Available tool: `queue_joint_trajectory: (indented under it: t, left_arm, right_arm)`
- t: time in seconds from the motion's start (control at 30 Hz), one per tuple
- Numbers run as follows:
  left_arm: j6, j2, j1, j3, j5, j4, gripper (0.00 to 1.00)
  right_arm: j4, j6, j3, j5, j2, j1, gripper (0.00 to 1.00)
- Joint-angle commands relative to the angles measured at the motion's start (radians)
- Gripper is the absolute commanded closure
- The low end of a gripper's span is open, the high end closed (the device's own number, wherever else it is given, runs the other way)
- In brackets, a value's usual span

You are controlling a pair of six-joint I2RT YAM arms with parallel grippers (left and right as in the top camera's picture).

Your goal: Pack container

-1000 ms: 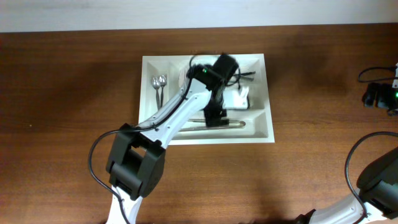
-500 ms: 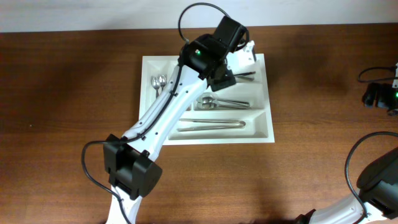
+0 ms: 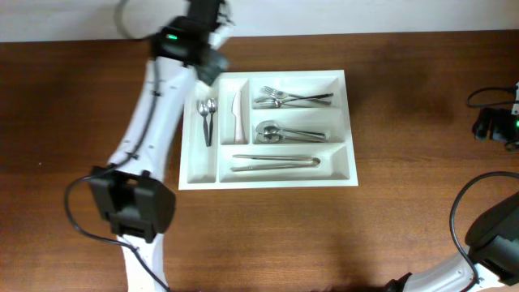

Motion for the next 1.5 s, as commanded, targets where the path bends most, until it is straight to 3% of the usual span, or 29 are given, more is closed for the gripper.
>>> queue_joint_trajectory:
  t: [0.0,0.3,0.6,0.8,0.93,1.03,1.2,1.47]
  left_arm:
    - [-0.122,-0.009,0.085,0.019,-0.017,-0.009,0.01]
    - [-0.291,-0.008,0.323,0.019,-0.008,-0.057,0.01]
    - [-0.352,-0.008,0.538,0.018,0.177,-0.114,0.01]
    - [-0.352,-0.008,0.602,0.018,0.235,-0.124,0.01]
    - [-0.352,-0.008,0.608,0.018,0.235,-0.138,0.01]
    - [-0.352,-0.008,0.608,0.018,0.235,-0.138,0.01]
    - [-0.352,-0.008,0.608,0.018,0.235,-0.138,0.01]
    - [-0.352,-0.008,0.608,0.018,0.235,-0.139,0.01]
  right_arm:
    - [0.001,0.001,-0.005,-0.013,0.008,-0.002,0.01]
    - [0.040,0.001,-0.005,-0.013,0.008,-0.002,0.01]
    - [0.042,0.001,-0.005,-0.018,0.008,-0.002,0.01]
    - [0.027,0.013,-0.005,-0.076,0.008,-0.002,0.01]
    - [0.002,0.142,0.000,-0.090,0.001,-0.002,0.01]
    - [-0.043,0.150,0.002,-0.111,-0.024,-0.002,0.01]
    - [-0.061,0.148,0.002,-0.146,-0.154,-0.002,0.01]
    - [-0.126,0.153,0.002,-0.233,-0.562,-0.002,0.01]
